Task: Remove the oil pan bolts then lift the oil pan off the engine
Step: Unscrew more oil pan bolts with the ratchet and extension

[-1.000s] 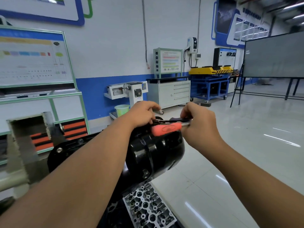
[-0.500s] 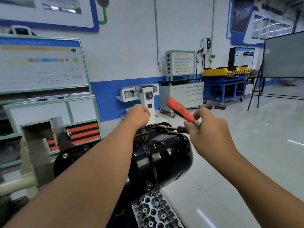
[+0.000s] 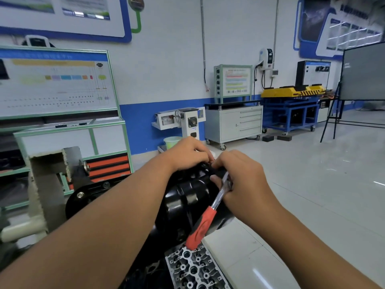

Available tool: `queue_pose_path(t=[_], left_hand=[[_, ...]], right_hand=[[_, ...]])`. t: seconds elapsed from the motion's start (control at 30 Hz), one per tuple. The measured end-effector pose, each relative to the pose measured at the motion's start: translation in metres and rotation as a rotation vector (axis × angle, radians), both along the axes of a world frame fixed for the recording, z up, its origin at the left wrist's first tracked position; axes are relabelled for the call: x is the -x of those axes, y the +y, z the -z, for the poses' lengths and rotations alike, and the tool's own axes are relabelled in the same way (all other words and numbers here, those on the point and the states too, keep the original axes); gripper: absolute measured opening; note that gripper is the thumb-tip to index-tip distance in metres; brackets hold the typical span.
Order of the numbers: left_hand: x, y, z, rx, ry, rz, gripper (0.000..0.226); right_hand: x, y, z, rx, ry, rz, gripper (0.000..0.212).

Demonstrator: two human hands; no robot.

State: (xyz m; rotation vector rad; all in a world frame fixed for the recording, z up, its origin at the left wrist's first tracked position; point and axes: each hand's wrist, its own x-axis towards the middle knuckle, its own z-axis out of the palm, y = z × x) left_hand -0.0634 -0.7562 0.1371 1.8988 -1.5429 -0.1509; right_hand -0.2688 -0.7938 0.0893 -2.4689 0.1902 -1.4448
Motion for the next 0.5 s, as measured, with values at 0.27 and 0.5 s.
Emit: queue_pose_path(t=[0.27,0.5], left_hand=[[-0.006,-0.003,-0.001,-0.078,-0.159,-0.021,0.026],[-0.006,-0.005,0.0,-0.063,-0.207,-0.042,0.031]], right_hand=[[0.011,0.006,0.016,-1.267,-0.328,-0.237,0.009],[0.016,0.043,0.016,-1.241,-0.392,-0.709,0.012]])
